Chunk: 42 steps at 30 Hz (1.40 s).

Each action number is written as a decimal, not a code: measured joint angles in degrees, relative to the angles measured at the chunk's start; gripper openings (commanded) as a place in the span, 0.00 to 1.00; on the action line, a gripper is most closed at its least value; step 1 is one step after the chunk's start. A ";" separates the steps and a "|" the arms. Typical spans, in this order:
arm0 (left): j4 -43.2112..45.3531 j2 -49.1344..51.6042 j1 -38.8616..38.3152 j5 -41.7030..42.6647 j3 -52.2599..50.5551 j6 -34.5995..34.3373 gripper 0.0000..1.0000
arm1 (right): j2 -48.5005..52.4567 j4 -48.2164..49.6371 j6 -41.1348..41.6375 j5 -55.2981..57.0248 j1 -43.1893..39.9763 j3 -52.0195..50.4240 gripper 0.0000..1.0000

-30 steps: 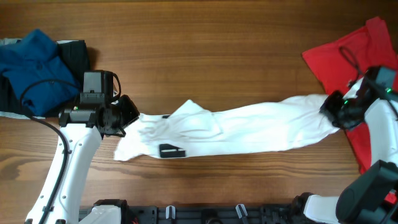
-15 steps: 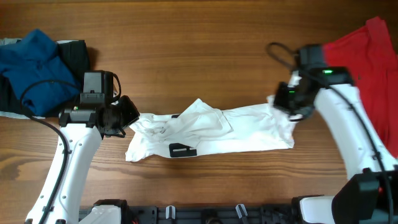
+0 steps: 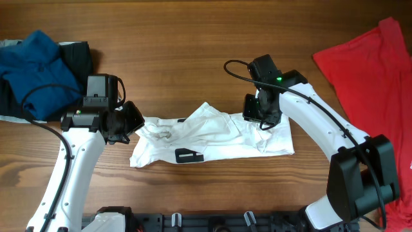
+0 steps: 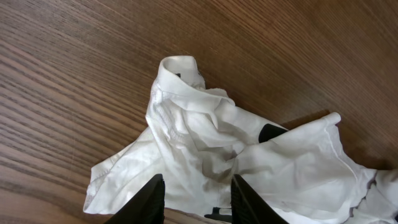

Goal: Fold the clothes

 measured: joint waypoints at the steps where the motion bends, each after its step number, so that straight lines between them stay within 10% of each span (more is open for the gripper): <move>1: 0.00 0.00 0.00 0.00 0.00 0.00 0.35 | 0.00 0.00 -0.68 -0.28 0.00 0.00 0.38; 24: -0.04 0.00 0.00 0.00 0.00 0.00 0.37 | -4.26 -0.96 -1.40 12.15 -0.61 -0.35 0.31; 42: -1.27 0.00 0.00 -0.02 0.00 0.00 0.42 | 6.43 6.34 -8.98 -3.23 8.57 -0.76 0.32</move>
